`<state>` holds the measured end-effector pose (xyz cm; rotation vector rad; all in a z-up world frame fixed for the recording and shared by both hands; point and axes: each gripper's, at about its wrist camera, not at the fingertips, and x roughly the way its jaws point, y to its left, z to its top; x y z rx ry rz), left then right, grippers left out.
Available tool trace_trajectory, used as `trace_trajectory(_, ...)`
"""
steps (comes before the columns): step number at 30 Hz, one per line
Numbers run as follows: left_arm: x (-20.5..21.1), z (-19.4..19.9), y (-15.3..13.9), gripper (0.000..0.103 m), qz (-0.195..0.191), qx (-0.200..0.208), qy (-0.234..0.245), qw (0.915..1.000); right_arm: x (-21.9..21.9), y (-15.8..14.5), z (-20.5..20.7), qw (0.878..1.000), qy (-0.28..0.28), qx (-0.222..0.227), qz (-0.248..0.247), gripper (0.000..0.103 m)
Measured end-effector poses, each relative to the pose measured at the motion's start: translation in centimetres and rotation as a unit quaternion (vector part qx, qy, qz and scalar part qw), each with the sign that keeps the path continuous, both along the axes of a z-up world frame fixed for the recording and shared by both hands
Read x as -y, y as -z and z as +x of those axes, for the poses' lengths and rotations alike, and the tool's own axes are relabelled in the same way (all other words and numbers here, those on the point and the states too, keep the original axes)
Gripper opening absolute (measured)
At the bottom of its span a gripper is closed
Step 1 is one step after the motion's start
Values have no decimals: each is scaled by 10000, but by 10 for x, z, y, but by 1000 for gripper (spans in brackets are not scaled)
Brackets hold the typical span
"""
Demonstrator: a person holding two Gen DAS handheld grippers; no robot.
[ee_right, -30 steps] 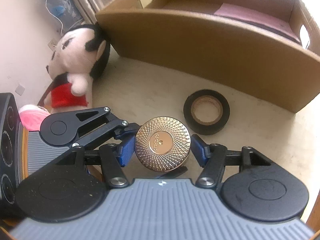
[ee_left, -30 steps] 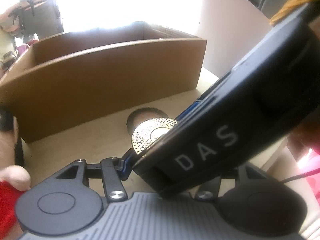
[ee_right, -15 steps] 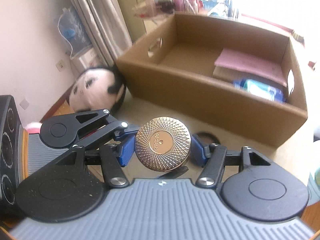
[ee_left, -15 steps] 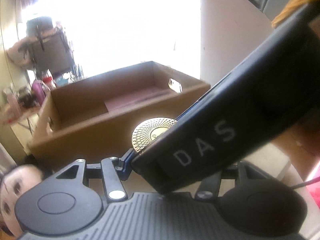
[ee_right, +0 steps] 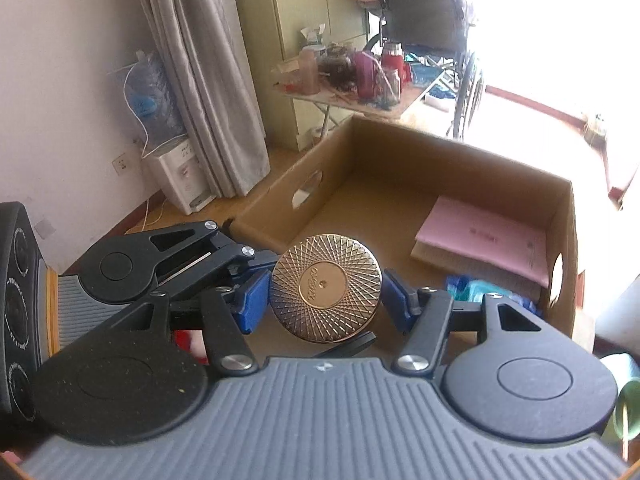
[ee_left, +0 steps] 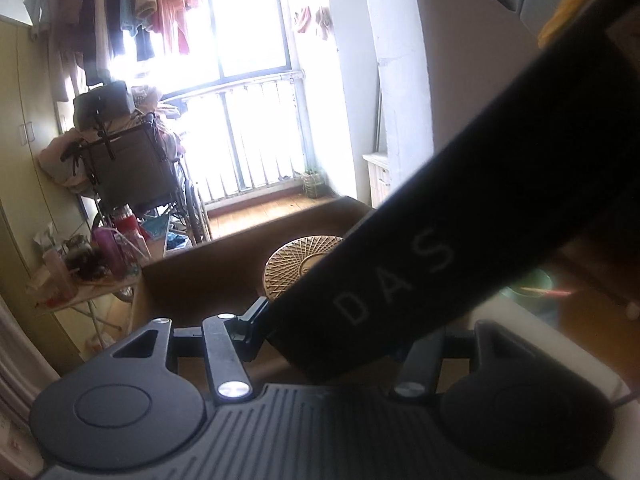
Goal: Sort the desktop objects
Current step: 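Carry the gold jar over the box and lower it inside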
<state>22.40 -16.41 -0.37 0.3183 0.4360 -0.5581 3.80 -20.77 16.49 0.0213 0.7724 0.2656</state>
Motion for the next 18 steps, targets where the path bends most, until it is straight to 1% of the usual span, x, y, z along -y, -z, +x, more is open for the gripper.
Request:
trace_trajectory(1,7,9,-6,57,28,1,8,10000,1,-2,7,10000,-7,5,-36,59)
trace_trajectory(2,8,-2,-16,57,68,5,22,10000,2,-2,13,10000,-12,-7,-58,59)
trace_trajectory(3,9,-5,-18,57,105,-2,41,9999,5,-3,21,10000,-14,-36,-72,59)
trace_trajectory(4,10,-18,-21,57,132,-31,61,9999,7,-3,28,9999,-11,-72,-79,59)
trace_trajectory(6,12,-3,-20,57,164,-155,100,9997,13,-1,47,9998,11,-197,-42,59)
trace_trajectory(8,6,0,-15,57,155,-354,121,9992,20,3,65,9993,54,-357,28,59)
trace_trajectory(10,8,25,-10,57,141,-624,159,9978,29,8,87,9983,99,-557,130,59)
trace_trajectory(11,6,25,-8,57,94,-809,183,9965,33,12,99,9976,126,-663,162,59)
trace_trajectory(12,6,40,-4,57,28,-1051,209,9942,36,17,111,9966,158,-786,187,59)
trace_trajectory(13,6,55,1,57,-14,-1287,218,9914,41,24,123,9954,186,-921,205,59)
trace_trajectory(16,11,89,17,57,25,-1791,236,9835,53,47,155,9895,273,-1365,400,59)
trace_trajectory(18,12,111,28,57,-15,-2214,245,9749,61,63,173,9847,310,-1639,504,59)
